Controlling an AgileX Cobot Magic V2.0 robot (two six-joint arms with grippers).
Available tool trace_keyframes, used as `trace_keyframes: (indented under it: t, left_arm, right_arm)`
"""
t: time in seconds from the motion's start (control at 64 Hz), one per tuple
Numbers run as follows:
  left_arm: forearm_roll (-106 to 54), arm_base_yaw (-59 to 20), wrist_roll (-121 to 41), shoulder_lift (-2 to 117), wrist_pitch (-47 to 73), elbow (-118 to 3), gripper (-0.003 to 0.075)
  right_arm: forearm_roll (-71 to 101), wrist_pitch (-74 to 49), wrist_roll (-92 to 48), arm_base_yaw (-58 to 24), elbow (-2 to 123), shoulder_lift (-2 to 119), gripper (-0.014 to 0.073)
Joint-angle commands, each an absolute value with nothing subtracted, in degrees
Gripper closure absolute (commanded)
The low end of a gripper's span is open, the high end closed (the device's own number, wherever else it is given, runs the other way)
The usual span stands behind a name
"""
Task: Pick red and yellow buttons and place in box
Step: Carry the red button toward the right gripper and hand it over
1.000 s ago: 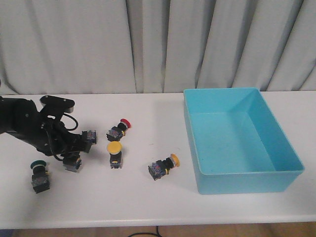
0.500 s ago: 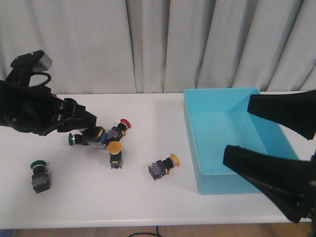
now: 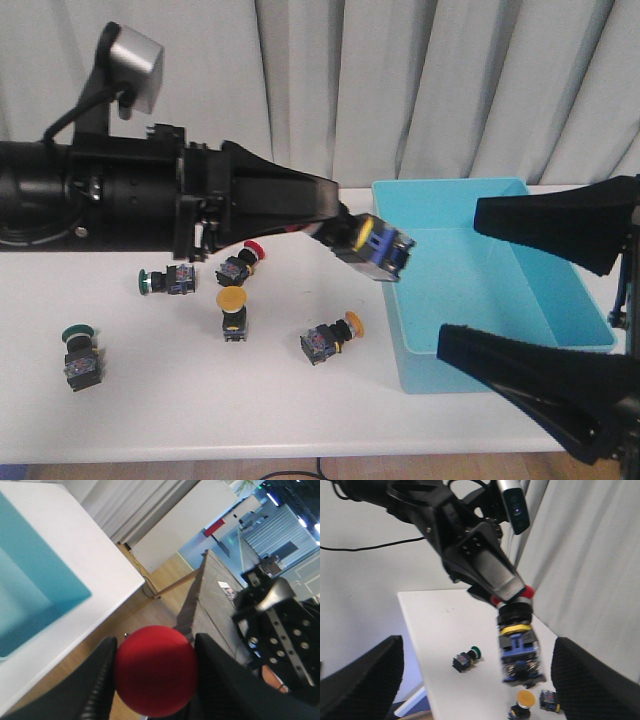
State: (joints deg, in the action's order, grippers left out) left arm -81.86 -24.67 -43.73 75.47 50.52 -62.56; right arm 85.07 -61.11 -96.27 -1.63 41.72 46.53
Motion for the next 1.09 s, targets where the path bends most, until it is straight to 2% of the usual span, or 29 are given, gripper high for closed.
trace_keyframes:
  t: [0.0, 0.406, 0.812, 0.906, 1.078]
  left_arm:
    - [-87.5, -27.2, -44.0, 73.9, 49.3, -64.2, 0.0728]
    - [-95.3, -32.0, -44.0, 73.9, 48.6, -64.2, 0.0728]
    - [-98.6, -32.1, -44.1, 73.9, 50.4, -64.2, 0.0728]
    - [-99.7, -32.1, -44.2, 73.9, 51.2, -64.2, 0.0728]
    - [-101.5, -32.1, -45.6, 73.9, 52.4, -64.2, 0.0728]
  right_arm:
    - [89.4, -59.9, -97.6, -1.4, 43.5, 46.7, 0.0015]
    - [89.4, -57.6, -99.6, -1.4, 43.5, 46.7, 0.0015]
    - [89.4, -57.3, -99.6, -1.4, 43.5, 46.7, 0.0016]
    - [89.4, -57.3, -99.6, -1.4, 43.5, 46.7, 0.0035]
    - [89.4, -56.0, -99.6, -1.4, 43.5, 46.7, 0.0132]
